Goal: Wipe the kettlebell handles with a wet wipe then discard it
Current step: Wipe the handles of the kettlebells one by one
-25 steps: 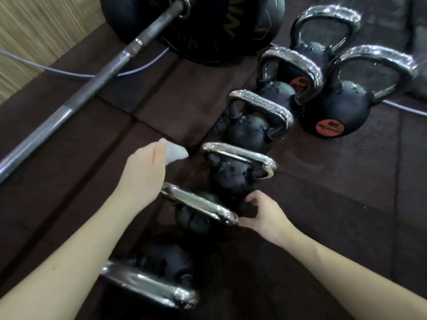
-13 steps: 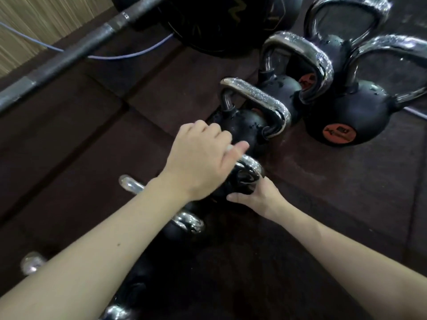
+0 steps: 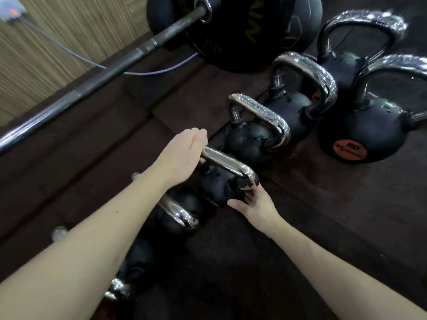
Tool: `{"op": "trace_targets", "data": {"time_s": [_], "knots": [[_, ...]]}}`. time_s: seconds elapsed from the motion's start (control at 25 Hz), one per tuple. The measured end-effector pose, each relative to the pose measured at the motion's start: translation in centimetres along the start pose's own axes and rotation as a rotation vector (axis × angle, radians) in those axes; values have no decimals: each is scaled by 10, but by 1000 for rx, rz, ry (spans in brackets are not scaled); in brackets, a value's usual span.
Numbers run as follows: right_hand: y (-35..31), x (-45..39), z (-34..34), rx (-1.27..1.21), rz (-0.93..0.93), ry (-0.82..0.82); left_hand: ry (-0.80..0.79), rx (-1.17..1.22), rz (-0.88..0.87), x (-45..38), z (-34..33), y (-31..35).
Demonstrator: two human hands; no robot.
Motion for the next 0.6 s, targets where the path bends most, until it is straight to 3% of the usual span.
{"op": "trace_targets", "data": {"time_s": [0.08,0.24,0.4,0.52,0.6], "knots": [[-5,2,1,7,5,-14,10,-89,-25,0,3,4],[-9,0,2,56,27,-23,15,-520,-377,24,-19,80],[-11,2,3,127,54,-30,-120,-426,-553,45,-64,116],[-2,-5,0,36,6,-36,-45,-401,-404,23,-32,79],[-1,-5,1,19,-12,-59,-11,-325,-126,6,-8,40]]}}
Point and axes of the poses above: each hand's wrist, its own x-axis away from the middle knuckle, its own z-axis out of the back of the hand, y = z × x, the point moved 7 cm from there along -x, towards the middle knuckle, and after that the axes turned 7 degrees about -z, right-handed, at the moved point
